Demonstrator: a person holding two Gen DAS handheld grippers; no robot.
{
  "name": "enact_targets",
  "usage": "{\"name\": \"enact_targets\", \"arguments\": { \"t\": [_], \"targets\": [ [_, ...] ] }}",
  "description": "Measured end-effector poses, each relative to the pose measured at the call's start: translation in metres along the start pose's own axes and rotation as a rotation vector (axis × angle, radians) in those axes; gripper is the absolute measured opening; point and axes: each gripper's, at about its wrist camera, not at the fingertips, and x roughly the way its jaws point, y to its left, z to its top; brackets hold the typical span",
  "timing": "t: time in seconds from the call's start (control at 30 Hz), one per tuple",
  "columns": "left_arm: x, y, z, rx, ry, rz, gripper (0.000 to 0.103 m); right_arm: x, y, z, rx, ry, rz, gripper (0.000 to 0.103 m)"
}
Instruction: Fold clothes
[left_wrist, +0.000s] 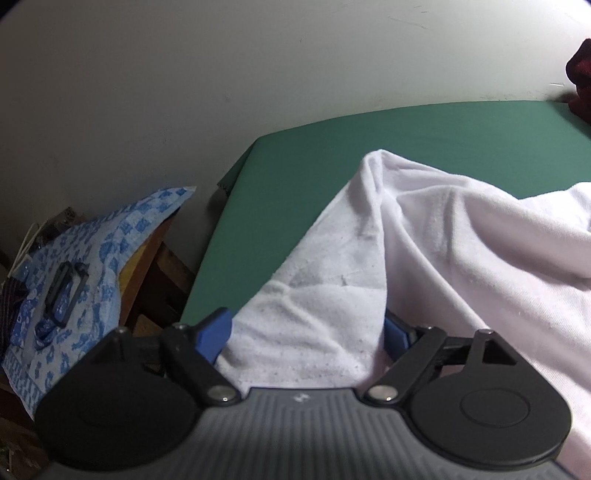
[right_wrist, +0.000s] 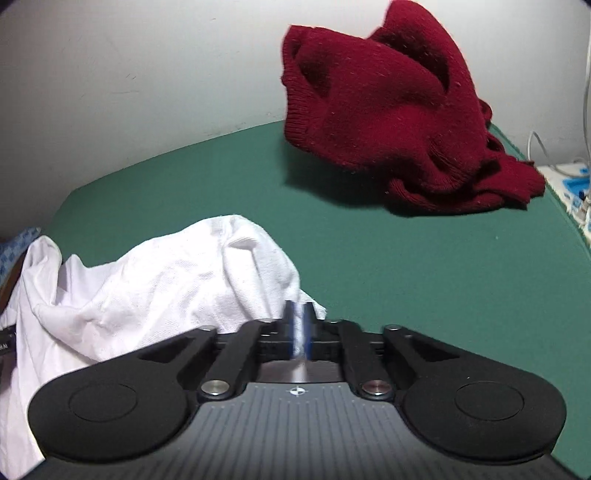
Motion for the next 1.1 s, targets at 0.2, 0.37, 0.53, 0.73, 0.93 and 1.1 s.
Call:
{"name": "enact_targets", "arguments": {
  "t": [0.2,0.37,0.53,0.73,0.93,1.1],
  "targets": [
    [0.000,-0.004,0.001,-0.006,-0.004,0.014,0.092,-0.048,-0.015,0.025,-0.053,-0.234,-0.221,0.000],
    [0.002,-0.002,0.002,-0.006,-0.004,0.002,0.092,-0.061,-0.043,0.037,-0.020,-0.183,-0.209,0.010],
    [0.010,0.009,0.008,-0.017,0.012,0.001,0.092,-0.023,-0.036,0.007,0.047,-0.018,-0.054,0.037],
    [0.008,0.007,0.005,0.034,0.006,-0.015,0.093,-0.004,0.002,-0.016,0.025,0.023,0.005,0.029],
    [0.008,0.008,0.003,0.025,-0.004,-0.012,0.094,-0.025,-0.006,0.000,-0.012,-0.086,-0.089,0.003],
    [0.011,0.012,0.003,-0.013,-0.002,-0.029,0.096,-0.073,-0.037,0.036,-0.031,-0.260,-0.221,0.003]
  ]
}}
